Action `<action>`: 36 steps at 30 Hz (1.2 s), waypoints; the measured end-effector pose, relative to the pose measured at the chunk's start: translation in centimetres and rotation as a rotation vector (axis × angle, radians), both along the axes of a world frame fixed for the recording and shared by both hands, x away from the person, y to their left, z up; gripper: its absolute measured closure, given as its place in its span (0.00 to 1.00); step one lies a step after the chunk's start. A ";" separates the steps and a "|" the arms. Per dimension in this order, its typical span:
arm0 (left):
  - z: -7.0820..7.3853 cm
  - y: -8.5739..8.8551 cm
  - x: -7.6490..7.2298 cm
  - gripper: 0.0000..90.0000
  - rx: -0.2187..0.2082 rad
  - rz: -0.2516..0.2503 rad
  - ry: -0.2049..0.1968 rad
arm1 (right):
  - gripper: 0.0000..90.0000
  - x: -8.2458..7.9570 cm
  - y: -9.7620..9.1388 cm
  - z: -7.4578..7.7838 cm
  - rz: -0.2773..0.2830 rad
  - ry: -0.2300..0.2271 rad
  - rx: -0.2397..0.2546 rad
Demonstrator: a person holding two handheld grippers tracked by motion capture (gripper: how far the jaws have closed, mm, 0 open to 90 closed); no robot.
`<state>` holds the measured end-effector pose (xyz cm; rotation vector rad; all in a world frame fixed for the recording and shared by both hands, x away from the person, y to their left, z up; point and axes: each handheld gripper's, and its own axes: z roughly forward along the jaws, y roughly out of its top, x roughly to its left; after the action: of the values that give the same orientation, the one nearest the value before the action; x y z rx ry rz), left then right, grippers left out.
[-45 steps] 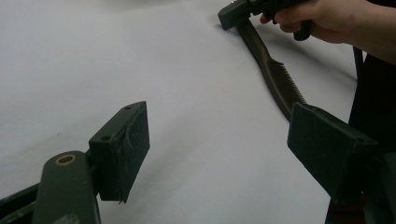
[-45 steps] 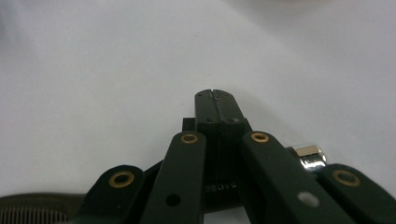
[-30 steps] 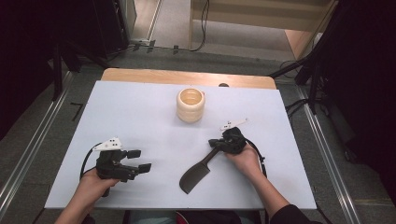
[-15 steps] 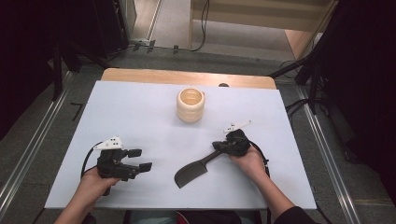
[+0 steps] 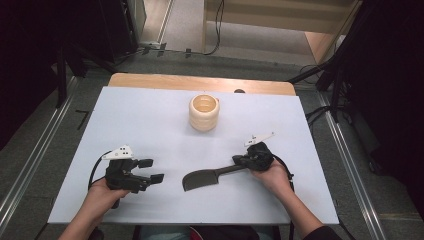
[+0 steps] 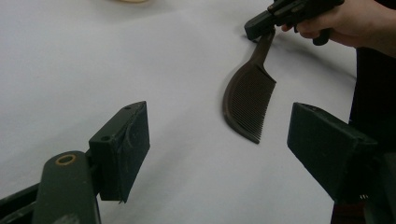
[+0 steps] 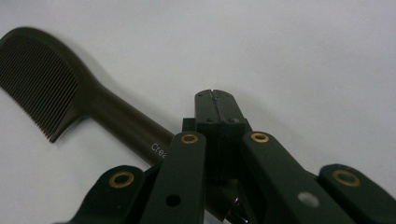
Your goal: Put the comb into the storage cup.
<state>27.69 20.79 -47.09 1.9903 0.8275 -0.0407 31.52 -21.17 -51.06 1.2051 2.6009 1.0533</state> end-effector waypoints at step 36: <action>0.1 -0.2 0.1 0.24 -0.003 -0.002 -0.002 | 0.67 -3.6 -1.2 2.3 -0.005 -0.106 0.119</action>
<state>27.83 20.61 -47.04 1.9883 0.8241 -0.0415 27.89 -22.42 -48.71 1.1453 2.4860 1.2512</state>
